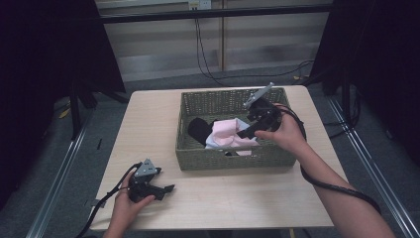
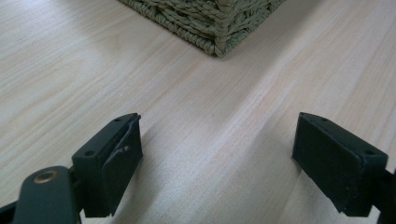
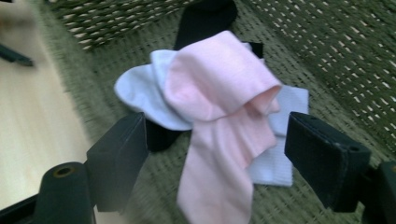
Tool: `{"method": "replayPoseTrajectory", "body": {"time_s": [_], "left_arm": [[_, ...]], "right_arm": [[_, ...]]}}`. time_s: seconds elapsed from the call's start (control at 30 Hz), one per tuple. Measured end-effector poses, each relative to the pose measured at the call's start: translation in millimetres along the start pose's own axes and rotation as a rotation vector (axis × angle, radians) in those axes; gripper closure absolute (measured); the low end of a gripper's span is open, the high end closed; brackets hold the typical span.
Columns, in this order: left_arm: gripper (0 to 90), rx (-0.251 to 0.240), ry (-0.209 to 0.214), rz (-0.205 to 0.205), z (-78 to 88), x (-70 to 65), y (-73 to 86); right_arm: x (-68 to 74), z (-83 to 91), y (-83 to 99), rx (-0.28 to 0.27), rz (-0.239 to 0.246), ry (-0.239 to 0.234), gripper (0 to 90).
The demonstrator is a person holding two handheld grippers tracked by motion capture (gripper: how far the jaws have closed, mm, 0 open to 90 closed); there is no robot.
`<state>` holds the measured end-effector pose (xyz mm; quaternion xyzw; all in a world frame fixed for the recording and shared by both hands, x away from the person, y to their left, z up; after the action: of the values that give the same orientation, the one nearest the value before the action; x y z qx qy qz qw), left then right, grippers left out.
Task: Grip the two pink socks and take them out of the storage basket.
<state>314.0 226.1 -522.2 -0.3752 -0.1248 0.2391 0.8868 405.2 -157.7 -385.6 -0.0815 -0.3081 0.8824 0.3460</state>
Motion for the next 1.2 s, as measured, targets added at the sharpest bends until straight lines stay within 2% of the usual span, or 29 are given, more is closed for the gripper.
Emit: {"method": "replayPoseTrajectory", "body": {"time_s": [0.2, 0.37, 0.47, 0.63, 1.2], "left_arm": [[15.3, 0.0, 0.0, 0.0, 0.0, 0.0, 0.0], [15.2, 0.0, 0.0, 0.0, 0.0, 0.0, 0.0], [15.2, 0.0, 0.0, 0.0, 0.0, 0.0, 0.0], [15.1, 0.0, 0.0, 0.0, 0.0, 0.0, 0.0], [15.1, -0.003, 0.0, 0.004, -0.3, -0.4, -0.1]], "right_arm": [[-15.5, -18.7, -6.9, 0.008, -0.021, 0.017, 21.1], [-27.7, -39.9, -6.2, 0.043, -0.043, 0.031, 20.8], [-30.0, -45.2, -5.8, 0.053, -0.045, 0.037, 20.8], [-35.4, -57.2, -7.9, 0.044, -0.065, 0.021, 20.7], [-42.8, -76.2, -15.4, 0.055, -0.084, -0.005, 21.3]]}}
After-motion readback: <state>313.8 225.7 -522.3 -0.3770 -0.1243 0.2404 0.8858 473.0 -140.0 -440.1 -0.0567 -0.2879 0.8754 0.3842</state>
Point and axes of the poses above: each handheld gripper's, and its own axes: z roughly backward along the jaws, y roughly out of its underside, x roughly to its left, the point moved 2 cm from there along -z, roughly forward along the jaws, and after that the axes turned 5 degrees about -z, right-handed, at the moved point
